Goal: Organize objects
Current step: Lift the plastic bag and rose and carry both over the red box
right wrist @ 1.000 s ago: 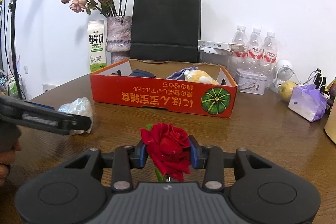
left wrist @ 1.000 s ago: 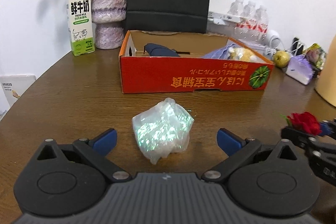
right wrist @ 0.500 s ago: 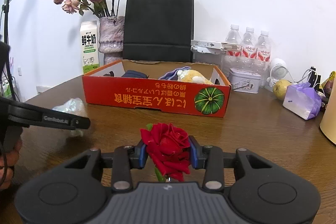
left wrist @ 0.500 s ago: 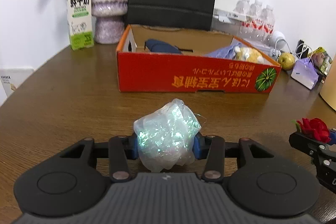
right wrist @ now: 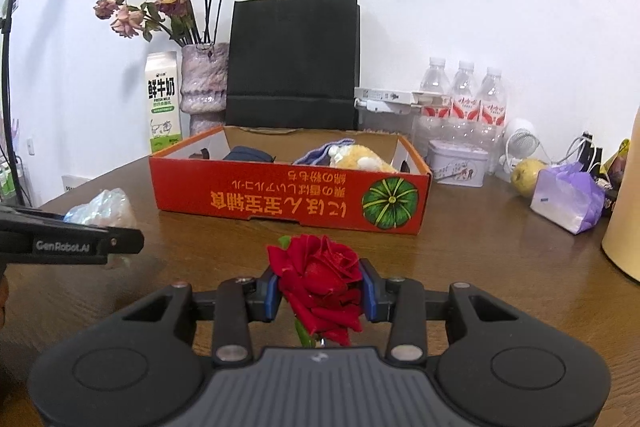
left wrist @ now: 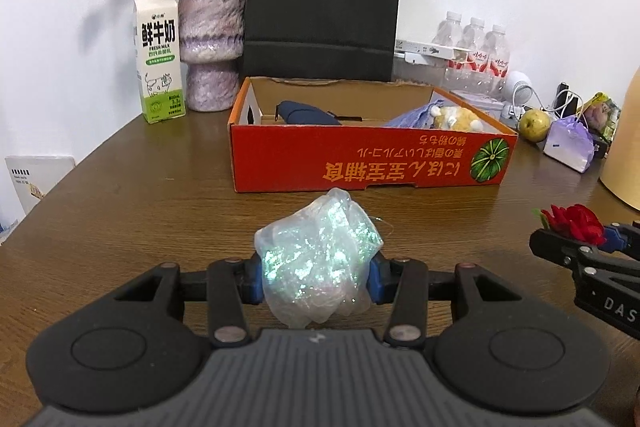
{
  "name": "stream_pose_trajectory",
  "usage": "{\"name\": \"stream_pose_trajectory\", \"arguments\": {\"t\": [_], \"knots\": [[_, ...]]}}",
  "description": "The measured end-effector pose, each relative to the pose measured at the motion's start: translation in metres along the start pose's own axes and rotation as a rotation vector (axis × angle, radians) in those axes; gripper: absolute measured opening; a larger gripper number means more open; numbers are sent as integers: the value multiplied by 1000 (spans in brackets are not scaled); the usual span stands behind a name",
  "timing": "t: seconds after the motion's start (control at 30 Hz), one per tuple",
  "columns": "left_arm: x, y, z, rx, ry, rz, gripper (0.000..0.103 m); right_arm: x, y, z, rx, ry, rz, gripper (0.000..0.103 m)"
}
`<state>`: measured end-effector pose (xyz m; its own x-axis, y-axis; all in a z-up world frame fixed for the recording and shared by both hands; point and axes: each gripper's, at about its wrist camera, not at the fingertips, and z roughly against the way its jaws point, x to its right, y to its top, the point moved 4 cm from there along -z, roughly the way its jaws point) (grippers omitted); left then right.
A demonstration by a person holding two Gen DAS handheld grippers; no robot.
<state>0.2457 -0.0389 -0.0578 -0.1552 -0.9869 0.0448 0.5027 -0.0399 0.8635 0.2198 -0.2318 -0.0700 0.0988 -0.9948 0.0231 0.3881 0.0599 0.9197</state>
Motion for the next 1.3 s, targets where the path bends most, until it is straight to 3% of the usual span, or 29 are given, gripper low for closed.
{"name": "stream_pose_trajectory", "arguments": {"t": [0.7,1.3], "knots": [[15,25,33,71,-3,-10,47,-18,38,18,98,39,-38,37],[19,82,11,145,30,55,47,-26,100,-9,204,17,-27,37]]}}
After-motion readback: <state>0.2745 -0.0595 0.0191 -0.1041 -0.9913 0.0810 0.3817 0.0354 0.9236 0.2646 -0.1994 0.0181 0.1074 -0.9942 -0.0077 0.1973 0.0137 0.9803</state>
